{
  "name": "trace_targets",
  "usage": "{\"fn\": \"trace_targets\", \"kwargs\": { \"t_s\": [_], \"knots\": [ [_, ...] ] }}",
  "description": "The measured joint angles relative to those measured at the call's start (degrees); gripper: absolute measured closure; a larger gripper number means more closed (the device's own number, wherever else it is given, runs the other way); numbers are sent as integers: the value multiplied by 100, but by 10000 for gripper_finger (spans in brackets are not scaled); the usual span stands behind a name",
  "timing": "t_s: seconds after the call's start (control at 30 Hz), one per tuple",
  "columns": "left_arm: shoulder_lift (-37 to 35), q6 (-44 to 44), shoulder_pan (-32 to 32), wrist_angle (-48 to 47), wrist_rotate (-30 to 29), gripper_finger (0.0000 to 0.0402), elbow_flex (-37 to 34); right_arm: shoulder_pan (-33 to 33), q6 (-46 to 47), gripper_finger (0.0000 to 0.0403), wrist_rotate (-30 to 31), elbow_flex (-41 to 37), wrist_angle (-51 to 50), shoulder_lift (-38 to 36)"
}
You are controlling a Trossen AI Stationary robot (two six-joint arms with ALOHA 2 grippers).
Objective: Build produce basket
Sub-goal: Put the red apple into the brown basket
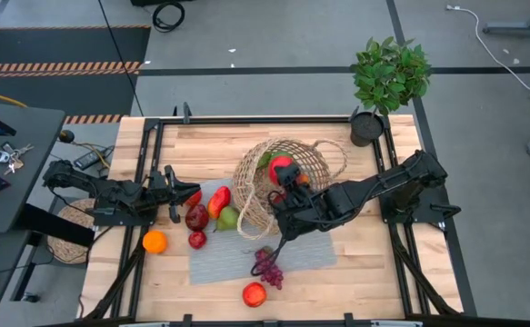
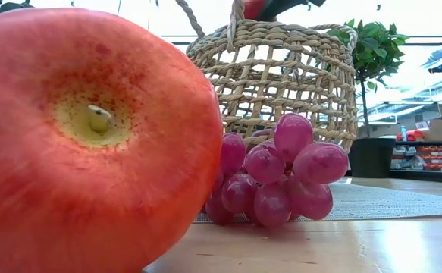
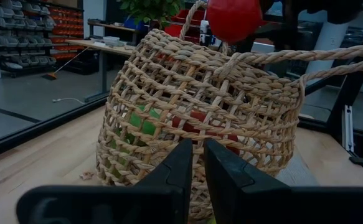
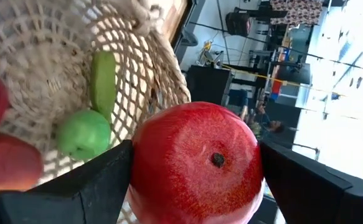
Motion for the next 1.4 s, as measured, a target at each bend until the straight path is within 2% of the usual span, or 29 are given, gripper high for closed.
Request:
{"fn": "trace_targets", "kwargs": {
  "t_s": [0.37, 0.63, 0.97, 1.17, 1.4],
  "knots": [
    [1, 1, 0, 1, 1, 353, 0, -318, 3115, 58, -1016, 0, -225, 0],
    [1, 0, -2, 1, 0, 353, 0, -650, 6159, 58, -1199, 0, -416, 0],
    [1, 1, -2, 0, 0, 353, 2, -1215, 8921, 58, -2269, 0, -414, 0],
    [0, 2, -1, 2, 0, 353, 2, -1545, 9810, 58, -3186, 0, -423, 0],
    [2, 0, -2, 2, -1, 353, 2, -1791, 9861, 58, -3692, 0, -438, 0]
  ]
}}
